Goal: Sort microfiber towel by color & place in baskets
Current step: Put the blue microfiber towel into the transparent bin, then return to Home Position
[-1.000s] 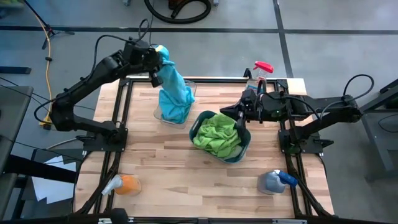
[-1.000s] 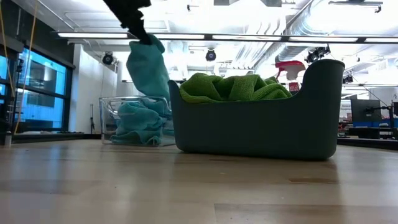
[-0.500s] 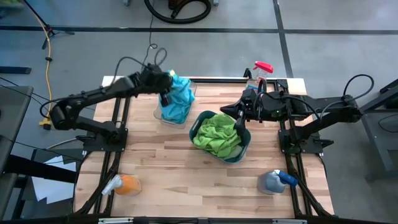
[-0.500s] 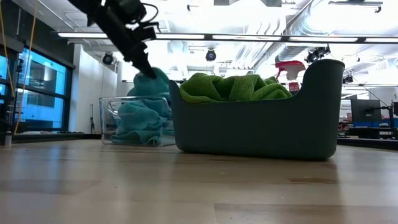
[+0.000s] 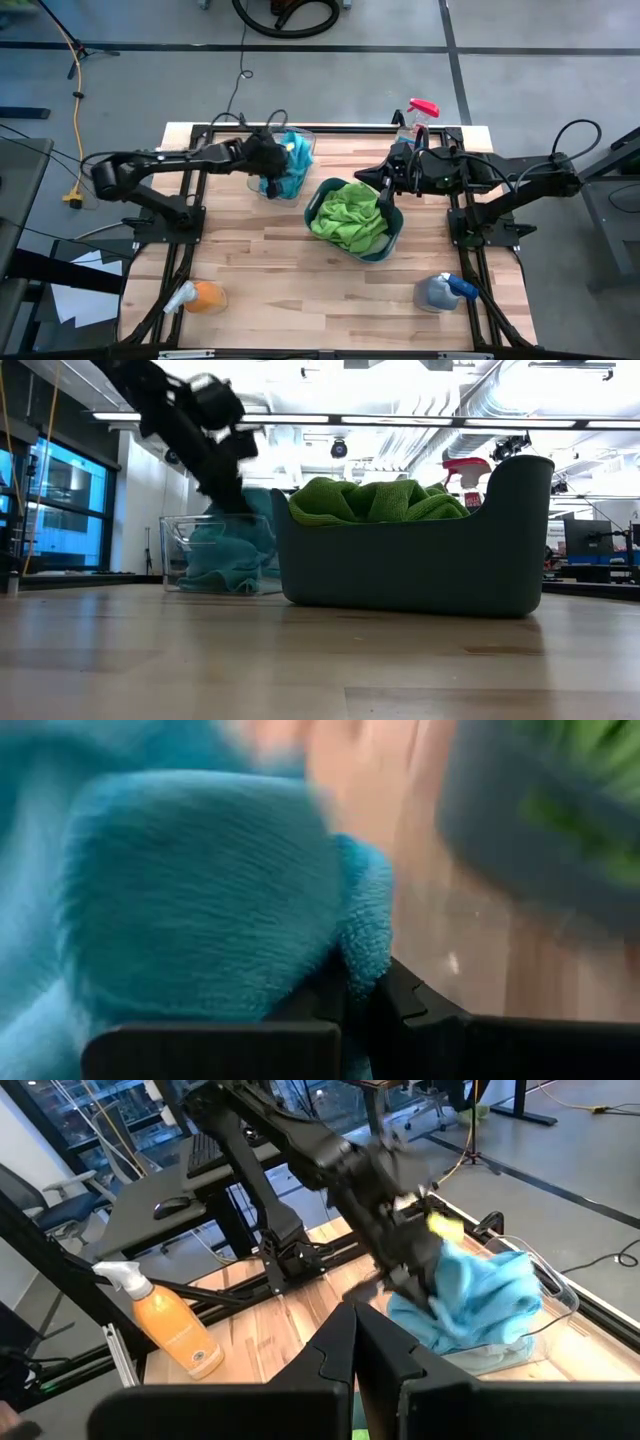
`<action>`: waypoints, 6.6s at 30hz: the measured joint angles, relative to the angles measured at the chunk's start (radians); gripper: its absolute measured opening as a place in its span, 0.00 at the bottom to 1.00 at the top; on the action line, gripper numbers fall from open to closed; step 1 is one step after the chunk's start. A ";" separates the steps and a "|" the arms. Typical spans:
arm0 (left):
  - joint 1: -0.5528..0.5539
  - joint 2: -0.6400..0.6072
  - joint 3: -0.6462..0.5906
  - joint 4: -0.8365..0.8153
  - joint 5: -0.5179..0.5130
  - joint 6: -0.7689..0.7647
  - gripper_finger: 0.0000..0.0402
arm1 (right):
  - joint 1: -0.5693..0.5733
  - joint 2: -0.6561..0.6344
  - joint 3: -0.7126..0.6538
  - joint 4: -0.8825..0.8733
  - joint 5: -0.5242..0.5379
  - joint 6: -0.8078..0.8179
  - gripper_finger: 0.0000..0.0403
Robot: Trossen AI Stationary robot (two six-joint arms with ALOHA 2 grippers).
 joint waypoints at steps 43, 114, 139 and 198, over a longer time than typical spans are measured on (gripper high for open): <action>0.003 0.000 0.248 -0.560 0.110 -0.180 0.55 | 0.000 0.000 0.000 0.005 0.000 -0.017 0.00; -0.395 -0.978 -0.694 0.896 -0.182 -0.591 0.00 | -0.331 -0.015 0.000 0.078 -0.641 -0.014 0.00; -0.397 -1.028 -0.775 0.808 -0.234 -0.682 0.00 | 0.007 -0.224 -0.068 -0.320 -0.240 0.009 0.00; -0.397 -1.028 -0.774 0.799 -0.222 -0.633 0.00 | -0.138 -1.079 -1.328 0.443 -0.301 -0.124 0.00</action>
